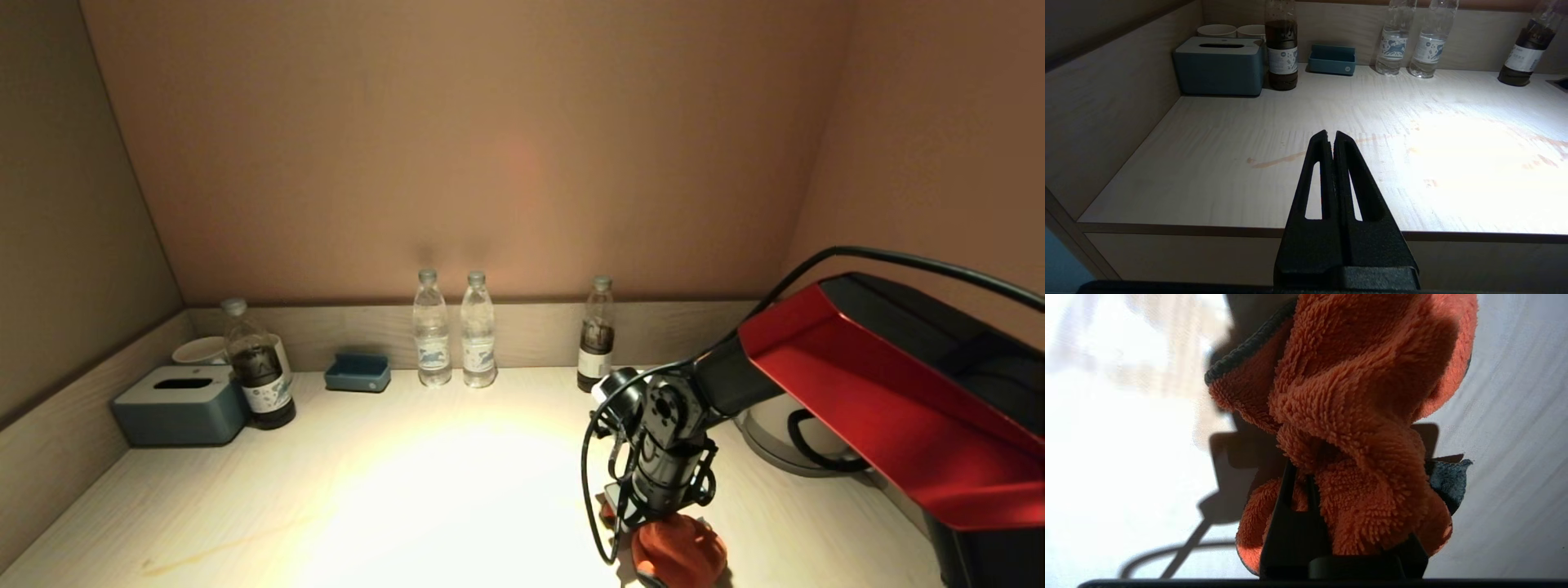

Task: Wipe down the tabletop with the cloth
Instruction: Sweep the stains on the table

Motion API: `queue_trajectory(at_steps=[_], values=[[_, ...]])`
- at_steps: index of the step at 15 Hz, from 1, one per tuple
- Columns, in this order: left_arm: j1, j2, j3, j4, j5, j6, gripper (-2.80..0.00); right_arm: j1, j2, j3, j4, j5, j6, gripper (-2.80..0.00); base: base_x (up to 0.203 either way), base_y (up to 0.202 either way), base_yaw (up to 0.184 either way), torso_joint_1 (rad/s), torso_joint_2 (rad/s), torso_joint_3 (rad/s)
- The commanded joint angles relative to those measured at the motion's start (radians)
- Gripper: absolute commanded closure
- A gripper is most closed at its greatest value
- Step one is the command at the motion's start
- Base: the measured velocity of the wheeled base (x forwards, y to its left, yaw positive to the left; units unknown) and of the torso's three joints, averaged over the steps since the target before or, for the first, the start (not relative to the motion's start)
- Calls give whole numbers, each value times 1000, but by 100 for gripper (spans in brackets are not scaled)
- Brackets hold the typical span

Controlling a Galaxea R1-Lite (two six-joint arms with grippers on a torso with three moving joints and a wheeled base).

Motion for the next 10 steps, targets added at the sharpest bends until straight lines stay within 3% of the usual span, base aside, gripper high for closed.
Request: queue_trajectory(at_steps=[1,10], values=[[0,0,0,0,0,-1,0,28,19,-30,1,-9,-1,0,0,0,0,0,0,0],[0,0,0,0,0,-1,0,68,88,-186,3,-29,-1,0,0,0,0,0,0,0]])
